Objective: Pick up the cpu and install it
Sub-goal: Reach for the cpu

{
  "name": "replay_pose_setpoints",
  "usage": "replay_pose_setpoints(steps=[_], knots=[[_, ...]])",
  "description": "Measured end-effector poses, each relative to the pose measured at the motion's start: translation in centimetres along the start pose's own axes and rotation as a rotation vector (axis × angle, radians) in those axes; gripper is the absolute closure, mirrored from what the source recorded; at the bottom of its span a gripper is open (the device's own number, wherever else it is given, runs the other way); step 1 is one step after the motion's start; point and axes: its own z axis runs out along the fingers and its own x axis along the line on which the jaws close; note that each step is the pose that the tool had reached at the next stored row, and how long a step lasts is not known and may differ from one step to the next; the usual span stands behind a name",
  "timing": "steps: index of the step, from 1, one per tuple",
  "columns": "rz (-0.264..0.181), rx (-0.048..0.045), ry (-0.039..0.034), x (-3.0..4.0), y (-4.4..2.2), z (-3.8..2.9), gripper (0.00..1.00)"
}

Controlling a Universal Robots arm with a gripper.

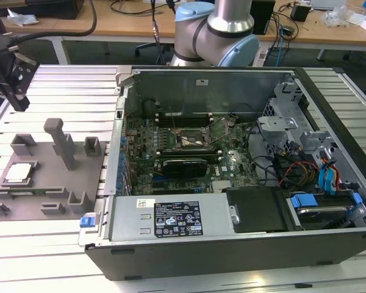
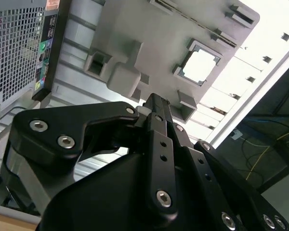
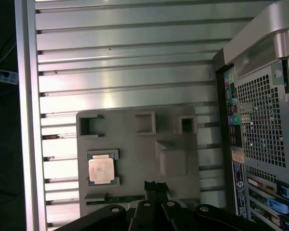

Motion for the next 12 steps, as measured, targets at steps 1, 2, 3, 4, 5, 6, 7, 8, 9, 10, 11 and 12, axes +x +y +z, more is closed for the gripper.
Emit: replay_pose_setpoints(steps=[1,2,3,4,5,6,7,8,9,10,11,12], knots=[[0.0,0.0,0.0,0.28,-0.02,0.15,0.89],[0.0,0.0,0.0,0.48,-0.05,0.26,0.89],[0.0,-0.0001,-0.0001,0.6,-0.06,0.34,0.89],[0.0,0.0,-0.0001,0.74,-0.07,0.43,0.89],[0.0,0.0,-0.0001,0.89,-0.09,0.52,0.89],[0.0,0.0001,0.0,1.05,-0.1,0.61,0.89],[0.0,0.0,0.0,1.19,-0.12,0.7,0.89],[0.0,0.0,0.0,1.37,-0.14,0.82,0.89],[0.0,0.0,-0.0001,1.52,-0.15,0.91,0.89],[0.0,0.0,-0.0001,1.73,-0.18,1.05,0.89],[0.0,-0.0001,-0.0002,1.99,-0.2,1.28,0.89],[0.0,0.0,0.0,2.15,-0.23,1.48,0.89]])
